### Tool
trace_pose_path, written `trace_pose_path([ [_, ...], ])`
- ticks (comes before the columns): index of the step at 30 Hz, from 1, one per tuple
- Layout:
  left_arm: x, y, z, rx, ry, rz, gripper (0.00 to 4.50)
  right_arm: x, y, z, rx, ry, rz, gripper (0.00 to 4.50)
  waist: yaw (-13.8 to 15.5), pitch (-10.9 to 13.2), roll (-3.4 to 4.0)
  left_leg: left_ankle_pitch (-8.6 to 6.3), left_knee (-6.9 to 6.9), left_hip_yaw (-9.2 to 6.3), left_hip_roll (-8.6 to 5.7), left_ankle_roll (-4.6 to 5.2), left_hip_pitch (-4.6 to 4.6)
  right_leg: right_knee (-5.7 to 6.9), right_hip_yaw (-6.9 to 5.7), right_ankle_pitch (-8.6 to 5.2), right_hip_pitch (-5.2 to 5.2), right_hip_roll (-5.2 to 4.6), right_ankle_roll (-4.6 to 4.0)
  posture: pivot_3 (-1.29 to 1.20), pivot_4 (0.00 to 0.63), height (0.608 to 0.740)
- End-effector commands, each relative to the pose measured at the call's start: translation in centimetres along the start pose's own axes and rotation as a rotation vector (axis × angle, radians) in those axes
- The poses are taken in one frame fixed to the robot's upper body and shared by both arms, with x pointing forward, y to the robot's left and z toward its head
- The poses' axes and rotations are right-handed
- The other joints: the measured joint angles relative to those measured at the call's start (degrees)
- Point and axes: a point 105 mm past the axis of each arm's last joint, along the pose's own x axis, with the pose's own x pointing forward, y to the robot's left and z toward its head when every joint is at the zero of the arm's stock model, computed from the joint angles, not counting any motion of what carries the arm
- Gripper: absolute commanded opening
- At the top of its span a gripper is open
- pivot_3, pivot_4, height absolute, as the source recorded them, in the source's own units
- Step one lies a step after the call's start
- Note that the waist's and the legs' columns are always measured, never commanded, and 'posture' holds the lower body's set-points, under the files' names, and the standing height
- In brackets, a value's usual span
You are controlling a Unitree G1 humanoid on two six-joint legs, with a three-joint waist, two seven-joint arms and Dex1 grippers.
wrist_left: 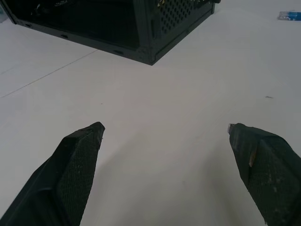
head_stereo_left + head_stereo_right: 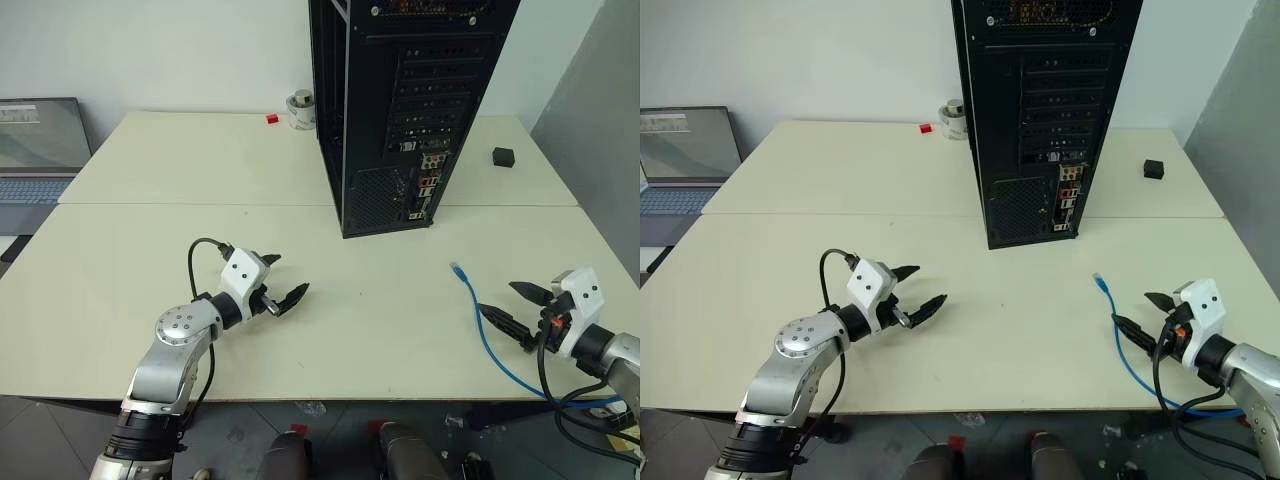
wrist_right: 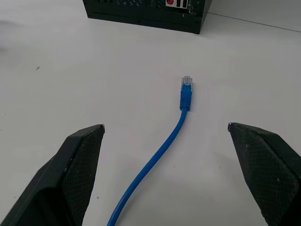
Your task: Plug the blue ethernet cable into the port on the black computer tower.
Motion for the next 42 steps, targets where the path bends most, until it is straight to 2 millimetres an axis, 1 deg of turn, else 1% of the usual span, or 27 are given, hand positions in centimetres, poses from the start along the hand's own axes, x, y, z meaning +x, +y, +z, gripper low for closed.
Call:
trace_pose_path([
  [1, 0.1, -0.4, 1.7, 0.033, -0.073, -0.020, 4.50, -0.4, -0.3, 0.9, -0.032, -0.025, -0.018, 4.46, 0.00, 0.00, 0.00, 0.00, 0.00, 0.00, 0.00, 0.00, 0.00, 0.00, 0.00, 0.00, 0.00, 0.00, 0.00, 0.00, 0.150, 0.740],
  [9, 0.0, -1.1, 1.3, 0.048, -0.050, -0.051, 4.50, -0.4, -0.5, 0.8, -0.034, -0.018, -0.030, 4.46, 0.00, 0.00, 0.00, 0.00, 0.00, 0.00, 0.00, 0.00, 0.00, 0.00, 0.01, 0.00, 0.00, 0.00, 0.00, 0.00, 0.150, 0.740],
  [14, 0.2, -1.5, 1.3, 0.050, -0.026, -0.071, 4.50, -0.4, -0.5, 0.7, -0.041, -0.008, -0.041, 4.46, 0.00, 0.00, 0.00, 0.00, 0.00, 0.00, 0.00, 0.00, 0.00, 0.00, 0.00, 0.00, 0.00, 0.00, 0.00, 0.00, 0.150, 0.740],
  [20, 0.5, -3.9, 2.5, 0.086, -0.054, -0.215, 4.50, 0.1, 0.4, 0.9, -0.033, -0.002, -0.038, 4.46, -0.02, 0.00, 0.00, 0.00, 0.00, 0.00, 0.00, 0.00, 0.00, 0.00, 0.01, 0.00, 0.00, 0.00, 0.00, 0.00, 0.150, 0.740],
  [22, 0.6, -4.9, 2.7, 0.137, -0.049, -0.287, 4.50, 0.7, 1.1, 1.1, -0.024, -0.021, -0.040, 4.46, -0.03, 0.00, 0.00, 0.00, 0.00, 0.00, 0.02, 0.00, 0.00, 0.01, 0.01, 0.00, 0.00, 0.01, 0.00, 0.00, 0.150, 0.740],
  [24, 0.7, -6.1, 3.4, 0.128, -0.077, -0.371, 4.50, 1.7, 1.3, 0.9, -0.006, -0.047, -0.062, 4.46, -0.11, 0.00, -0.01, 0.00, 0.00, 0.01, 0.02, 0.00, 0.01, 0.01, 0.02, 0.00, 0.00, 0.03, 0.00, 0.00, 0.150, 0.740],
  [27, 0.6, -7.6, 4.6, 0.091, -0.119, -0.491, 4.50, 3.6, 1.1, 0.5, 0.007, -0.064, -0.101, 4.46, -0.16, 0.00, 0.00, 0.00, 0.01, 0.04, 0.04, 0.00, 0.01, 0.01, 0.04, 0.00, 0.00, 0.05, 0.00, 0.00, 0.150, 0.740],
  [29, 0.6, -8.2, 5.0, 0.095, -0.125, -0.545, 4.50, 4.6, 0.6, 0.3, 0.006, -0.067, -0.130, 4.46, -0.13, 0.00, 0.00, 0.00, 0.01, 0.06, 0.02, 0.00, 0.01, 0.01, 0.04, 0.00, -0.01, 0.05, 0.00, 0.00, 0.150, 0.740],
  [33, 1.0, -8.5, 5.6, 0.130, -0.139, -0.554, 4.50, 6.0, -0.6, -0.4, 0.008, -0.059, -0.183, 4.46, -0.11, 0.00, 0.00, 0.00, 0.01, 0.11, 0.00, 0.00, 0.01, 0.00, 0.04, 0.00, -0.02, 0.04, -0.01, 0.00, 0.150, 0.740],
  [36, 1.4, -8.5, 5.8, 0.139, -0.147, -0.553, 4.50, 6.3, -1.4, -1.1, 0.009, -0.044, -0.223, 4.46, -0.10, 0.00, 0.00, 0.00, 0.01, 0.10, 0.01, 0.00, -0.01, 0.00, 0.02, 0.00, -0.02, 0.05, -0.01, 0.00, 0.150, 0.740],
  [39, 1.6, -8.5, 5.9, 0.143, -0.151, -0.549, 4.50, 6.5, -1.6, -1.9, -0.001, -0.015, -0.228, 4.46, -0.11, 0.00, 0.00, 0.00, 0.01, 0.11, 0.00, 0.00, 0.00, 0.00, 0.05, 0.00, -0.02, 0.04, -0.01, 0.00, 0.150, 0.740],
  [42, 1.7, -8.7, 5.8, 0.133, -0.146, -0.552, 4.50, 6.6, -1.5, -2.3, -0.025, 0.003, -0.218, 3.97, -0.12, -0.01, 0.00, 0.00, 0.01, 0.09, 0.01, 0.00, 0.01, 0.01, 0.06, 0.00, -0.02, 0.04, -0.01, 0.00, 0.150, 0.740],
])
